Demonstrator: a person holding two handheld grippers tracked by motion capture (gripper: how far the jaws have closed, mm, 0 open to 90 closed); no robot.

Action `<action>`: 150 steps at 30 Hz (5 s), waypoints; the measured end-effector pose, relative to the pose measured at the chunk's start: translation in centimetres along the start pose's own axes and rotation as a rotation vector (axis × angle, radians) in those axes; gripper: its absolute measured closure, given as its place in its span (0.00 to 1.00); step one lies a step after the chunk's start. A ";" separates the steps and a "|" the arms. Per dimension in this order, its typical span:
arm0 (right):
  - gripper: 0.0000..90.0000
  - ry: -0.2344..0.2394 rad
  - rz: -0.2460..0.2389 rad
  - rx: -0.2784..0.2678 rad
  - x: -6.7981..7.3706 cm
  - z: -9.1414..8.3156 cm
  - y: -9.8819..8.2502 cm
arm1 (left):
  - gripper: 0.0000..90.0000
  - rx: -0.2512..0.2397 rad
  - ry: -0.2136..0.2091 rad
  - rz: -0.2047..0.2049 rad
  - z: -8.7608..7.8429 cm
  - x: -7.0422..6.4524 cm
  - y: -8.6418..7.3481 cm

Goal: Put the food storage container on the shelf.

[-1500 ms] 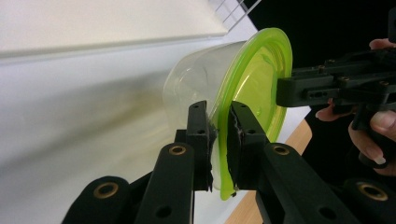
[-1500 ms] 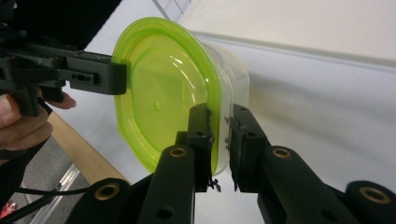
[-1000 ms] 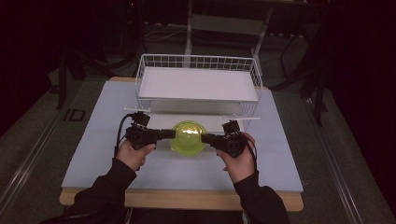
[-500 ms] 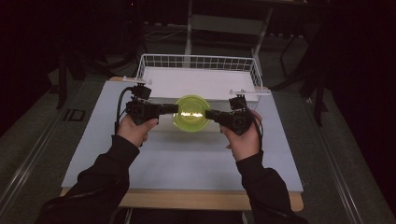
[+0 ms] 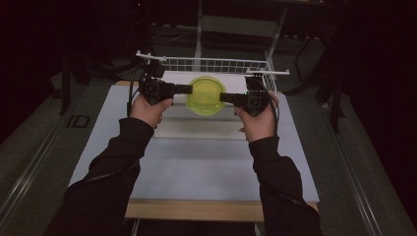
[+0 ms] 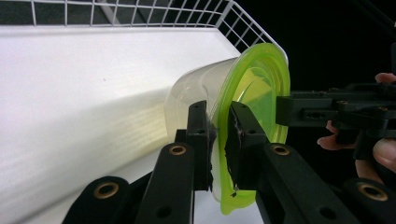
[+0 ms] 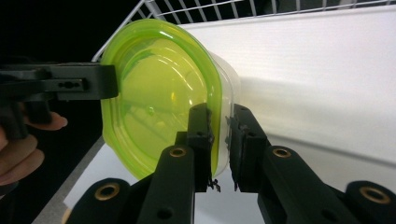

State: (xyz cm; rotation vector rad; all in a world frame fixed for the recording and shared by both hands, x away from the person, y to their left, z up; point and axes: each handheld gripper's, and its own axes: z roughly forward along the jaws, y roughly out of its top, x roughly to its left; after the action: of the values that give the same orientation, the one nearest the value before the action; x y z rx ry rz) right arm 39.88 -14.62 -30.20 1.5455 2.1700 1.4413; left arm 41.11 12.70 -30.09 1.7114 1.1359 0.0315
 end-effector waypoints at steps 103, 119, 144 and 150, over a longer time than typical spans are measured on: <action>0.94 -0.062 -0.068 -0.010 -0.2 6.6 -1.2 | 0.04 -0.159 -0.081 0.285 -0.5 4.8 -18.2; 0.45 0.024 -0.258 -0.008 1.2 2.4 -4.9 | 0.04 -0.116 -0.103 0.309 -1.6 3.3 -19.1; 0.23 0.061 -0.340 0.037 -2.8 2.5 -15.0 | 0.04 -0.087 -0.116 0.327 -2.2 3.5 -21.6; 0.23 0.054 -0.358 0.042 -4.3 2.3 -16.8 | 0.04 -0.063 -0.127 0.333 -1.5 3.5 -22.0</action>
State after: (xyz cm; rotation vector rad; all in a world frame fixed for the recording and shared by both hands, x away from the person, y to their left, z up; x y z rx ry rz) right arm 31.82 -17.07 -45.57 1.0644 2.3676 1.3405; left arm 27.72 16.58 -47.58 1.8026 0.7408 0.1612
